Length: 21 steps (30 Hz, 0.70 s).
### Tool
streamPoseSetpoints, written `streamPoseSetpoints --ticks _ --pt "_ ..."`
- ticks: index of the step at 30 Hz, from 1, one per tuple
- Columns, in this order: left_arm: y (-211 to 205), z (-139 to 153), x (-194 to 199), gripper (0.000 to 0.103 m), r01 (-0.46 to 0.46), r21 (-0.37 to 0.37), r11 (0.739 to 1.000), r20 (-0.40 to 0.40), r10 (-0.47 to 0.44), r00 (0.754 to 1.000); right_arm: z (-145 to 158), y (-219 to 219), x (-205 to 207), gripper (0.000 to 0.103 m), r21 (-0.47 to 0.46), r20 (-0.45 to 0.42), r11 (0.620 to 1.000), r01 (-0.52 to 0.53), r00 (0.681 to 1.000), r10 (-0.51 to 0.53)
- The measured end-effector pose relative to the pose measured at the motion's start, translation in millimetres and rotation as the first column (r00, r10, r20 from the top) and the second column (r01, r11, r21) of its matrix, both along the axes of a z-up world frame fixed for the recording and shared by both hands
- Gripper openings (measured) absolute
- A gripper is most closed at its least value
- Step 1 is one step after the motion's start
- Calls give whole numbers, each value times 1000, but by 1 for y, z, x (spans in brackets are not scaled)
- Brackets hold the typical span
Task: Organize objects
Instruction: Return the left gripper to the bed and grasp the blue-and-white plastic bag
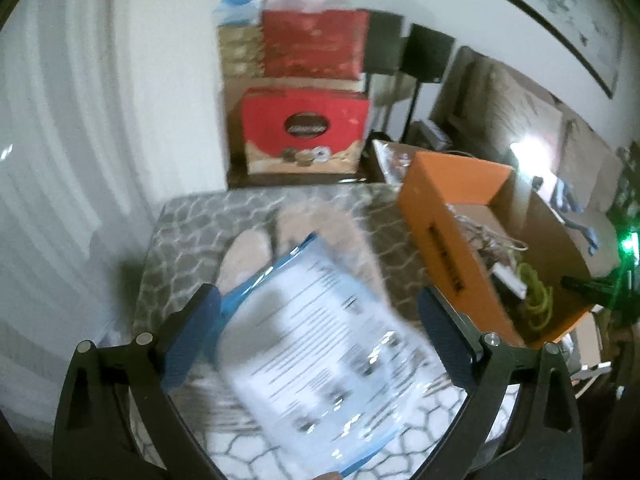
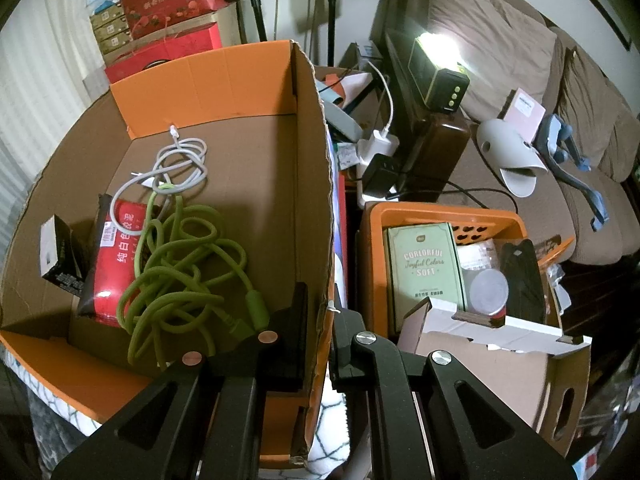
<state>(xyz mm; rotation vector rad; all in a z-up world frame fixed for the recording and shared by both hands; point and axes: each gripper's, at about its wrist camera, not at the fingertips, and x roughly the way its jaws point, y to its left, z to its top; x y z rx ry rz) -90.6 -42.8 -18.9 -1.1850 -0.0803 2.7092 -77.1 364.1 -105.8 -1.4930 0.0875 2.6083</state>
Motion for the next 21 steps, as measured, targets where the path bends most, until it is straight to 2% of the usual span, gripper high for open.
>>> streamPoseSetpoints --ticks 4,10,21 --pt "-29 -21 5 98 -51 31 998 52 49 997 0 1 0 8 -3 0 1000 0 1000 0" --pt "-63 -53 14 98 -109 133 985 141 90 986 0 0 0 8 -2 0 1000 0 1000 0" --pt "-76 -83 14 98 -159 197 967 195 120 973 0 0 1 8 -1 0 1000 1 1000 -1"
